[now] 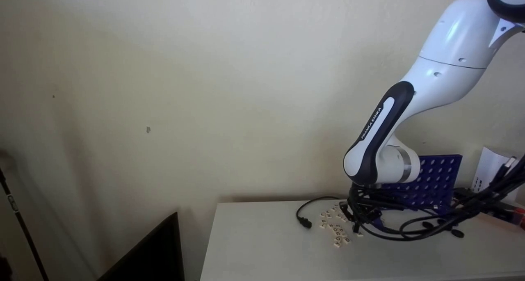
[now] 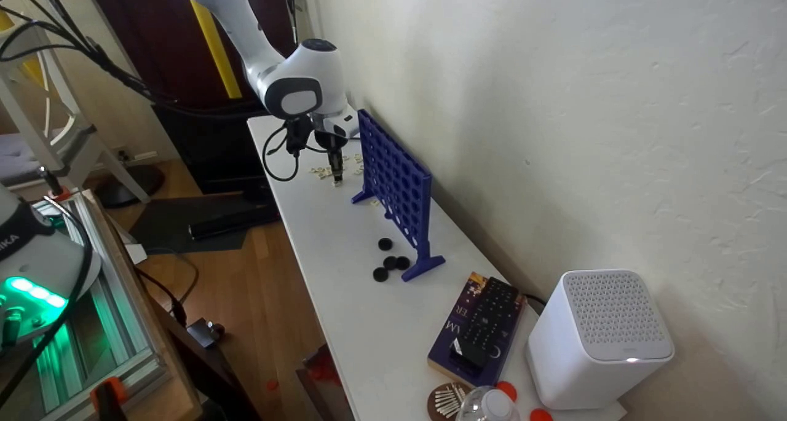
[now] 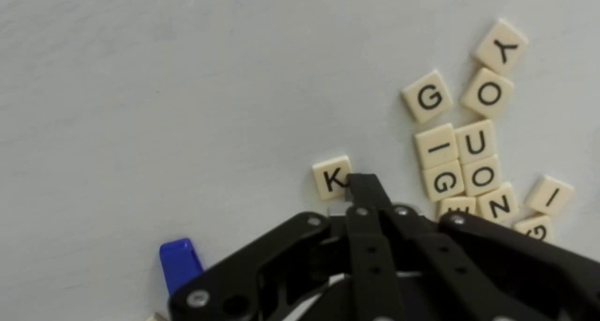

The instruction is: Move the tile letter k forward, then move it to the right

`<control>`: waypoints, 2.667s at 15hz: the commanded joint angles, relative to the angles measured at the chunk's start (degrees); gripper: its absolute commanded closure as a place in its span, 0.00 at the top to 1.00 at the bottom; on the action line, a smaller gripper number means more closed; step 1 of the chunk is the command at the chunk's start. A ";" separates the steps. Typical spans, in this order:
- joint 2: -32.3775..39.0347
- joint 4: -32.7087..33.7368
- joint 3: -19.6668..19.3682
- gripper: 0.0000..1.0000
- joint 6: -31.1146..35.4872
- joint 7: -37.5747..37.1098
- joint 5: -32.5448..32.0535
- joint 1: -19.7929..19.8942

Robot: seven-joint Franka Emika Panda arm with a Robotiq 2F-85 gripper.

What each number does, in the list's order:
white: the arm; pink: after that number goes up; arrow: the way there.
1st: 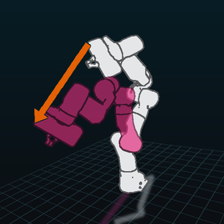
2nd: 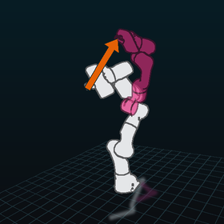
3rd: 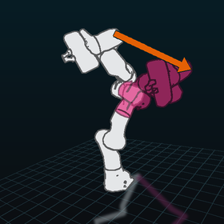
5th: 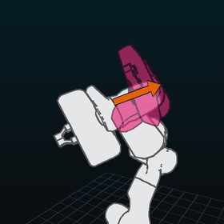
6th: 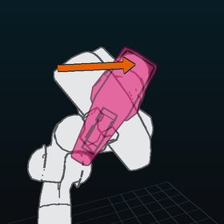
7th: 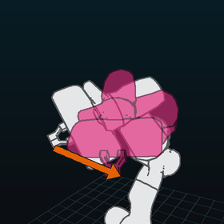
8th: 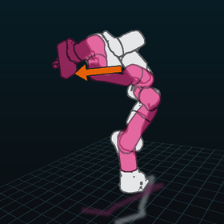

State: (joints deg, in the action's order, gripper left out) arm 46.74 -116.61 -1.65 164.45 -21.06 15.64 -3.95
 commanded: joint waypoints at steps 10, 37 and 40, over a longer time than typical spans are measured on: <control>-8.91 -16.62 2.97 0.33 2.19 11.90 -3.52 1.06; -9.06 -18.97 0.08 0.99 6.57 22.87 -16.01 -0.36; -8.56 -19.09 -0.51 0.80 7.90 25.12 -17.60 0.50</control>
State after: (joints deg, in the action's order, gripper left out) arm 37.23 -136.64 -2.63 172.33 1.82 0.76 -5.44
